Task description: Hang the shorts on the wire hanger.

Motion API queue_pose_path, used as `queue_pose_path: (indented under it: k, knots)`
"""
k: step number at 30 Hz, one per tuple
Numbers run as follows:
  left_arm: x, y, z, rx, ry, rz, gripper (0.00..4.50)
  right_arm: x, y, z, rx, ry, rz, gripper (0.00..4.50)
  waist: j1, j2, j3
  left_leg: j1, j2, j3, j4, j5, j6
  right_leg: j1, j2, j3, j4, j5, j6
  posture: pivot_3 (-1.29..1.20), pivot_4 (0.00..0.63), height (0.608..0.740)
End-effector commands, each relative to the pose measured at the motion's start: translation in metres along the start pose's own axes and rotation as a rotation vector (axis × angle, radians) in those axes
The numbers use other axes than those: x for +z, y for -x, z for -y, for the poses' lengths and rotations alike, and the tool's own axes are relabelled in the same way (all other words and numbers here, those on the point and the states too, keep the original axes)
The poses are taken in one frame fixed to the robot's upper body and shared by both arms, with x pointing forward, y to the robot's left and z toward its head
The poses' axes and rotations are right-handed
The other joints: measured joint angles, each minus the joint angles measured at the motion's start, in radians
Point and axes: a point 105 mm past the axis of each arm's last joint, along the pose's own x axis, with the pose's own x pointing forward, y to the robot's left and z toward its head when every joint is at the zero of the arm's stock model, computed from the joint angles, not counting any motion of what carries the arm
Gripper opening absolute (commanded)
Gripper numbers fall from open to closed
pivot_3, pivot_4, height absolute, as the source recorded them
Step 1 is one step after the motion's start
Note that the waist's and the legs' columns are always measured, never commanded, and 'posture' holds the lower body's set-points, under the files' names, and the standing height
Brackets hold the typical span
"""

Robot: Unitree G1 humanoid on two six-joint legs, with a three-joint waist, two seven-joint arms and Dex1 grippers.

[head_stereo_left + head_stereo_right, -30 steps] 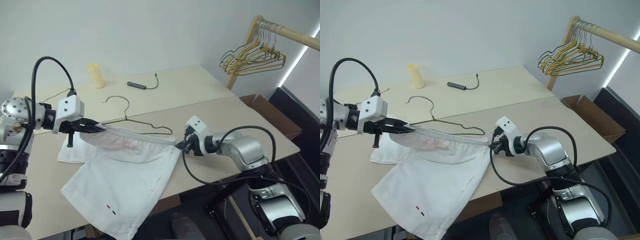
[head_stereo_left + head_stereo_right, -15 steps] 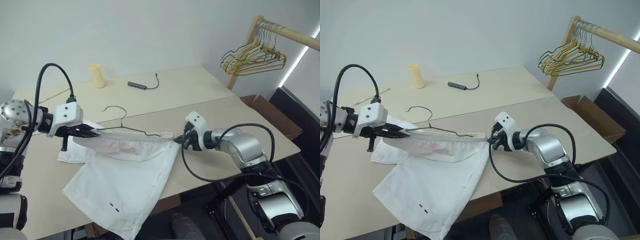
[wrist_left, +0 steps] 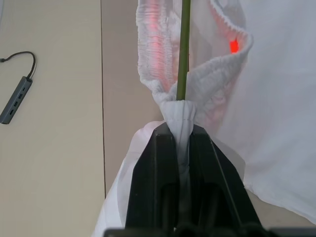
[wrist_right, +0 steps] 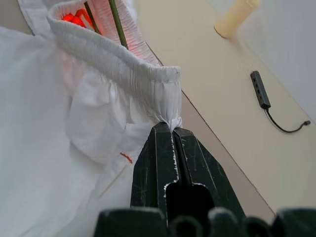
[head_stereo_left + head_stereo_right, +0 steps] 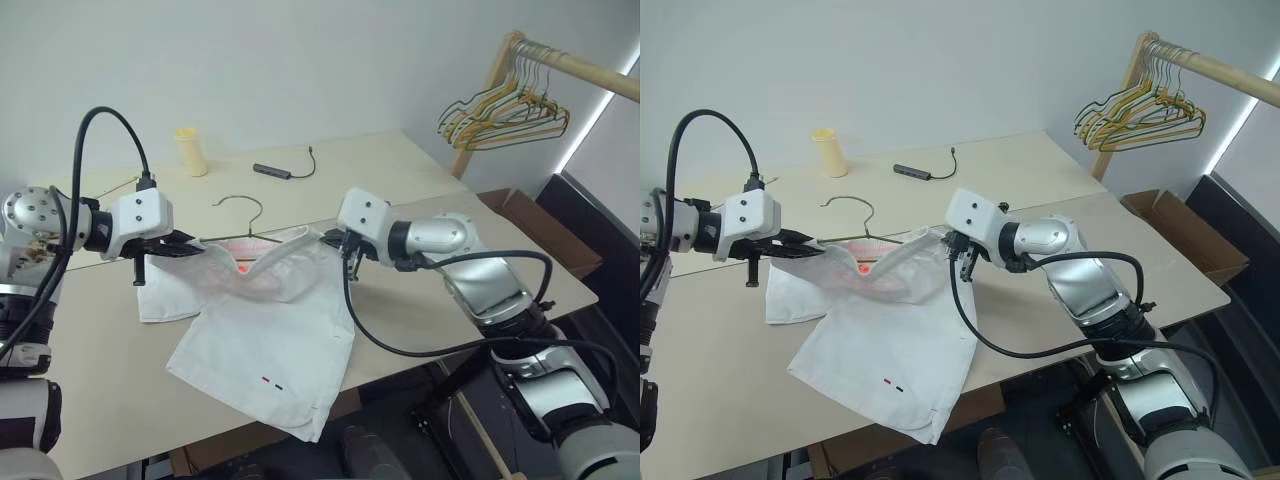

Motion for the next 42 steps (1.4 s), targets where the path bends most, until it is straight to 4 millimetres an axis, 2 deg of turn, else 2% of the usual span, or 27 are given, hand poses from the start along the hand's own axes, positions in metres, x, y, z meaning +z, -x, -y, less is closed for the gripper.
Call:
queue_pose_path:
  k: [1,5,11,12,13,15,19,26,31,34,37,42]
  knots:
    - [0.021,0.010,-0.011,0.057,-0.073,0.052,0.00,0.023,0.001,0.006,-0.016,0.088,0.067,0.02,0.000,0.000,0.000,0.000,0.000,0.000,0.000,0.000,0.000,0.000,0.000,0.000,0.000,0.000,0.000,-0.19,0.000,0.740]
    - [0.024,0.011,-0.008,0.045,-0.078,0.067,0.00,0.022,-0.004,0.007,-0.025,0.100,0.063,0.02,0.001,0.000,0.000,0.000,0.000,0.000,0.000,0.000,0.000,0.000,0.000,0.000,0.000,0.000,0.000,-0.19,0.000,0.740]
    - [0.028,0.010,-0.009,0.060,-0.076,0.100,0.00,0.025,-0.002,-0.006,0.049,0.095,0.086,0.02,0.000,0.000,0.000,0.000,0.000,0.000,0.000,0.000,0.000,0.000,0.000,0.000,0.001,0.000,0.000,-0.19,0.000,0.740]
    - [0.029,0.010,-0.009,0.060,-0.078,0.102,0.00,0.022,-0.002,-0.008,0.060,0.114,0.074,0.45,0.000,0.000,0.000,0.000,0.000,0.000,0.000,0.000,0.000,0.000,0.000,0.000,0.000,0.000,0.000,-0.19,0.000,0.740]
    - [0.029,0.010,-0.009,0.061,-0.080,0.104,0.00,0.020,-0.001,-0.009,0.071,0.123,0.066,0.66,0.001,0.000,0.000,0.000,0.000,0.000,0.000,0.000,0.000,0.000,0.000,0.000,0.000,0.000,0.000,-0.20,0.000,0.740]
    - [0.030,0.010,-0.009,0.061,-0.082,0.107,0.00,0.015,-0.001,-0.012,0.092,0.111,0.059,1.33,0.001,0.000,0.000,0.000,0.000,0.000,0.000,0.000,0.000,0.000,0.000,0.000,0.000,0.000,0.000,-0.20,0.000,0.740]
    - [0.031,0.010,-0.003,0.035,-0.090,0.120,0.00,0.004,-0.004,-0.008,0.081,0.051,0.038,2.62,0.000,0.000,0.000,0.000,0.000,0.000,0.000,0.000,0.000,0.000,0.000,0.000,0.001,0.000,0.000,-0.20,0.000,0.740]
    - [0.031,0.011,0.003,0.015,-0.087,0.127,0.00,-0.007,-0.009,0.000,0.058,-0.019,0.014,2.62,-0.001,0.000,0.000,0.001,0.000,0.000,0.000,0.000,0.000,0.000,0.000,0.000,0.001,0.000,0.000,-0.20,0.000,0.740]
    - [0.033,0.010,0.003,0.016,-0.093,0.144,0.00,0.006,-0.005,-0.005,0.154,-0.114,0.094,2.62,0.000,0.000,0.000,0.001,0.000,0.000,0.000,0.000,0.000,0.000,0.000,0.000,0.001,0.000,0.000,-0.19,0.000,0.740]
    - [0.034,0.010,0.003,0.013,-0.099,0.146,0.00,0.007,-0.002,-0.008,0.213,-0.167,0.093,2.62,-0.001,0.000,0.000,0.001,0.000,0.000,0.000,0.000,0.000,0.001,0.000,0.000,0.001,0.000,0.000,-0.19,0.000,0.740]
    - [0.034,0.011,0.004,0.006,-0.104,0.147,0.00,0.007,-0.001,-0.010,0.236,-0.166,0.091,2.03,-0.001,0.000,0.000,0.001,0.000,0.000,0.000,0.000,0.000,0.001,0.000,0.000,0.001,0.000,0.000,-0.19,0.000,0.740]
    - [0.036,0.011,0.006,-0.009,-0.107,0.159,0.00,0.005,-0.001,-0.013,0.247,-0.157,0.081,0.31,0.000,0.000,0.000,0.001,0.000,0.000,0.000,0.000,0.000,0.000,0.000,0.000,0.001,0.000,0.000,-0.19,0.000,0.740]
